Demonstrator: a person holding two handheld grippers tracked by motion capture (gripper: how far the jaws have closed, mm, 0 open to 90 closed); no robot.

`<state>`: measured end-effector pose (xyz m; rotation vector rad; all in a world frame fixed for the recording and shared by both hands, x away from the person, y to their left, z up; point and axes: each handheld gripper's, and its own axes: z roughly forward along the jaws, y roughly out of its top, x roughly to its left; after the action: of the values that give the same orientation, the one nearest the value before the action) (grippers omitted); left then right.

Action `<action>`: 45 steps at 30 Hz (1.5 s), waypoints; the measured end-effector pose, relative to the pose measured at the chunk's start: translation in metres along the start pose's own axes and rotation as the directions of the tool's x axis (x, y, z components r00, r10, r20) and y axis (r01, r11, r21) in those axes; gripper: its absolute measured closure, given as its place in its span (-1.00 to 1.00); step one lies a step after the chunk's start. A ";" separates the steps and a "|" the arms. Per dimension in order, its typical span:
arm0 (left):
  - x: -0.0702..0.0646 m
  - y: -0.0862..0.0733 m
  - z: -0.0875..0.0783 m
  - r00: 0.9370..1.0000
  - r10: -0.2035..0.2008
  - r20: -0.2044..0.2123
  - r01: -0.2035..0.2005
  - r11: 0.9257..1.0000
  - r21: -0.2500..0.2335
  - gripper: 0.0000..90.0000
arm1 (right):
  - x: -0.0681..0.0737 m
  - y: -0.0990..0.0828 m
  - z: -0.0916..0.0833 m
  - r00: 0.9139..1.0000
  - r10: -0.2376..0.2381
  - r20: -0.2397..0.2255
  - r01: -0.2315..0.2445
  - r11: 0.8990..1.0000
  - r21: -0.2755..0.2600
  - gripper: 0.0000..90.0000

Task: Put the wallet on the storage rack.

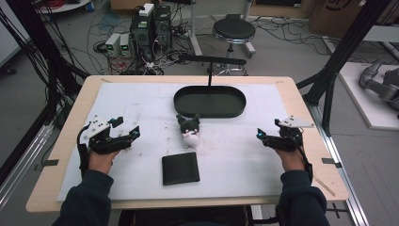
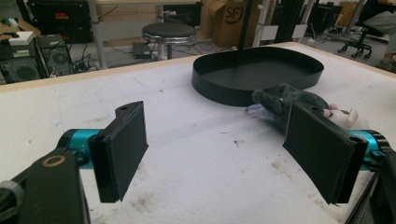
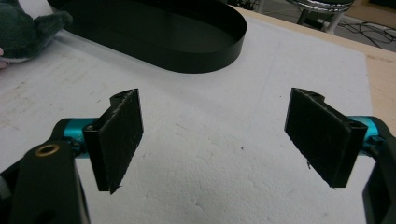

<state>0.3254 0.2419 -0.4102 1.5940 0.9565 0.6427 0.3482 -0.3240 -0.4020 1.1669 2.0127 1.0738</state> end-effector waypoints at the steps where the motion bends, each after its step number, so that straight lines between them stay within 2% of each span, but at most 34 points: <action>1: 0.000 0.000 0.000 1.000 -0.005 0.000 0.005 1.000 0.000 -0.53 | 0.000 0.000 0.000 1.000 0.002 0.000 -0.002 1.000 0.002 -0.56; 5: 0.001 -0.001 0.002 1.000 -0.012 0.005 0.012 1.000 0.006 -0.53 | -0.001 -0.001 0.001 1.000 0.010 -0.005 -0.009 1.000 0.004 -0.56; 10: 0.000 -0.002 0.008 0.999 -0.013 0.039 0.012 1.000 0.020 -0.44 | -0.001 -0.002 0.001 1.000 0.014 -0.012 -0.014 1.000 0.015 -0.56; 11: -0.001 -0.002 0.009 0.998 -0.016 0.057 0.015 1.000 0.023 -0.44 | -0.001 -0.002 0.001 1.000 0.014 -0.012 -0.014 1.000 0.015 -0.56; 12: -0.004 -0.002 0.010 0.995 -0.013 0.098 0.010 0.999 0.030 -0.32 | 0.000 -0.002 -0.001 1.000 0.017 -0.015 -0.017 1.000 0.011 -0.56; 13: -0.004 -0.002 0.010 0.995 -0.013 0.098 0.010 0.999 0.030 -0.28 | 0.000 -0.002 -0.001 1.000 0.017 -0.015 -0.017 1.000 0.011 -0.56; 15: -0.008 -0.002 0.012 0.990 -0.010 0.139 0.005 0.999 0.036 -0.23 | 0.001 -0.003 -0.003 1.000 0.012 -0.017 -0.012 1.000 0.006 -0.56; 16: -0.011 -0.002 0.015 0.982 -0.013 0.190 0.003 0.999 0.054 -0.23 | 0.002 -0.003 -0.003 1.000 0.007 -0.018 -0.006 1.000 0.004 -0.56; 17: -0.014 -0.003 0.017 0.976 -0.017 0.217 0.004 0.998 0.065 -0.23 | 0.003 -0.003 -0.004 1.000 0.003 -0.019 -0.003 1.000 0.004 -0.56; 20: -0.024 -0.005 0.023 0.949 -0.015 0.314 -0.018 0.995 0.103 -0.21 | 0.005 -0.002 -0.003 1.000 -0.018 -0.023 0.018 1.000 0.005 -0.56; 21: -0.024 -0.005 0.023 0.949 -0.015 0.314 -0.018 0.995 0.103 -0.18 | 0.006 -0.002 -0.003 0.999 -0.022 -0.024 0.022 1.000 0.009 -0.56; 22: -0.031 -0.006 0.026 0.929 -0.001 0.371 -0.045 0.992 0.116 -0.13 | 0.007 -0.002 -0.003 0.999 -0.024 -0.025 0.024 1.000 0.012 -0.56; 23: -0.034 -0.007 0.028 0.922 0.005 0.386 -0.058 0.991 0.124 -0.10 | 0.008 -0.002 -0.004 0.999 -0.030 -0.025 0.030 0.999 0.011 -0.56; 24: -0.034 -0.007 0.028 0.922 0.005 0.386 -0.058 0.991 0.124 -0.10 | 0.009 -0.002 -0.005 0.999 -0.031 -0.028 0.031 0.999 0.009 -0.56; 25: -0.038 -0.010 0.033 0.907 0.006 0.420 -0.080 0.984 0.159 -0.09 | 0.010 -0.002 -0.005 0.999 -0.033 -0.027 0.033 0.999 0.008 -0.56; 26: -0.039 -0.011 0.036 0.900 0.000 0.437 -0.087 0.980 0.179 -0.06 | 0.010 -0.002 -0.006 0.999 -0.038 -0.030 0.038 0.999 0.006 -0.56; 28: -0.043 -0.015 0.042 0.879 -0.012 0.478 -0.107 0.969 0.222 -0.05 | 0.011 -0.002 -0.006 0.999 -0.039 -0.034 0.039 0.999 0.007 -0.56; 29: -0.043 -0.015 0.042 0.879 -0.012 0.478 -0.107 0.969 0.222 -0.04 | 0.012 -0.003 -0.007 0.998 -0.044 -0.035 0.045 0.999 0.011 -0.56; 30: -0.047 -0.017 0.047 0.852 -0.008 0.524 -0.148 0.956 0.255 0.00 | 0.013 -0.003 -0.007 0.998 -0.052 -0.034 0.053 0.999 0.012 -0.56; 33: -0.052 -0.022 0.054 0.837 -0.016 0.546 -0.181 0.935 0.306 0.05 | 0.013 -0.002 -0.009 0.998 -0.062 -0.031 0.062 0.998 0.009 -0.56; 35: -0.054 -0.025 0.058 0.832 -0.020 0.554 -0.202 0.920 0.336 0.13 | 0.013 -0.002 -0.007 0.998 -0.052 -0.035 0.052 0.999 0.005 -0.56; 36: -0.055 -0.026 0.060 0.828 -0.013 0.561 -0.224 0.909 0.352 0.16 | 0.013 -0.002 -0.006 0.998 -0.049 -0.037 0.049 0.999 0.010 -0.56; 38: -0.058 -0.030 0.065 0.827 -0.018 0.562 -0.249 0.885 0.394 0.16 | 0.013 -0.002 -0.003 0.997 -0.059 -0.043 0.059 0.998 0.018 -0.56; 41: -0.056 -0.030 0.067 0.823 -0.038 0.567 -0.239 0.882 0.407 0.16 | 0.012 -0.002 0.001 0.997 -0.065 -0.045 0.066 0.998 0.022 -0.56; 42: -0.057 -0.030 0.067 0.807 -0.040 0.589 -0.248 0.883 0.400 0.27 | 0.012 -0.002 0.002 0.997 -0.061 -0.046 0.062 0.998 0.024 -0.56; 43: -0.057 -0.030 0.067 0.807 -0.040 0.589 -0.248 0.883 0.400 0.33 | 0.012 -0.002 0.002 0.997 -0.061 -0.046 0.062 0.998 0.024 -0.56; 45: -0.057 -0.030 0.066 0.814 -0.031 0.579 -0.249 0.883 0.397 0.37 | 0.011 -0.002 0.002 0.997 -0.055 -0.046 0.056 0.998 0.027 -0.56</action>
<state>0.3423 0.1602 -0.4499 2.1125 0.5714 -0.0307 0.3442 -0.3136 -0.4055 1.1037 2.0891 1.0556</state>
